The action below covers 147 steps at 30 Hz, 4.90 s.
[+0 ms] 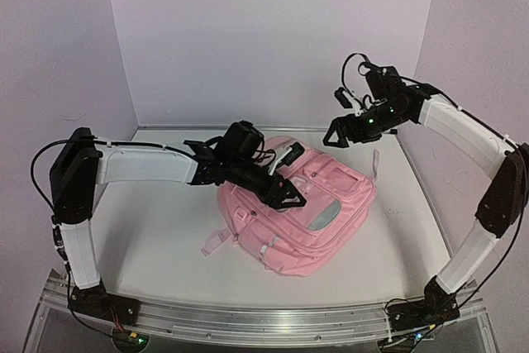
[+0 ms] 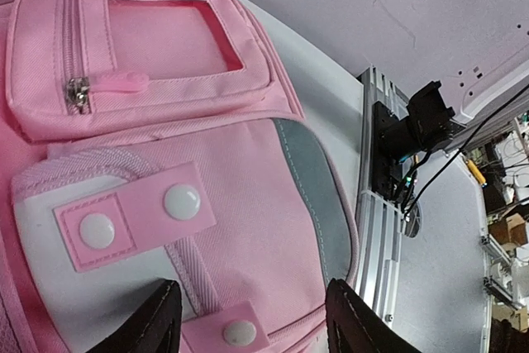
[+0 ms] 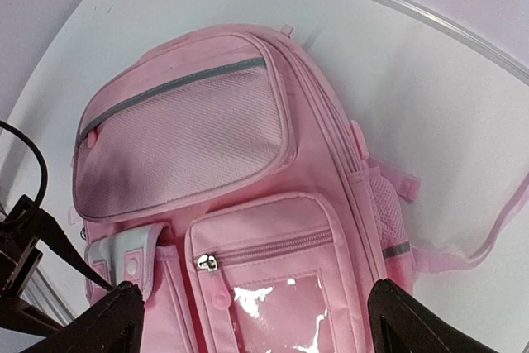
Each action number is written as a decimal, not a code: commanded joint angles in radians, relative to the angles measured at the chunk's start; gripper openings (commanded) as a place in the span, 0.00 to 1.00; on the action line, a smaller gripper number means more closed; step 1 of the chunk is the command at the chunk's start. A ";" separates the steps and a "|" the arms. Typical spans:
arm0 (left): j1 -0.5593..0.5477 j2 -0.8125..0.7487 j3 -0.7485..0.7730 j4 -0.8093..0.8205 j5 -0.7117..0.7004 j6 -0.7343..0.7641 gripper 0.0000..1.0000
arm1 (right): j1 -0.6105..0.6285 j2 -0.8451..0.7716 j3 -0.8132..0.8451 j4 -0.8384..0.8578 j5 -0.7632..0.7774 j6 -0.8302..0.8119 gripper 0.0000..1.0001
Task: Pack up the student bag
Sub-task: Adjust the student bag at the center of the board.
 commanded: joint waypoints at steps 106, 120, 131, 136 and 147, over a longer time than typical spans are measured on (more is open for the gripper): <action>0.214 -0.315 -0.460 0.263 -0.074 -0.418 0.80 | -0.095 0.187 -0.124 0.066 -0.437 0.128 0.95; 0.268 -0.235 -0.479 0.337 -0.075 -0.519 0.83 | -0.147 0.120 -0.349 0.118 -0.410 0.161 0.90; 0.265 -0.110 -0.446 0.447 0.020 -0.569 0.55 | -0.130 0.226 -0.334 0.171 -0.545 0.210 0.64; 0.264 -0.088 -0.435 0.466 0.043 -0.572 0.34 | -0.129 0.203 -0.332 0.175 -0.569 0.203 0.34; 0.260 -0.178 -0.401 0.403 0.063 -0.476 0.00 | -0.129 0.091 -0.278 0.173 -0.578 0.185 0.00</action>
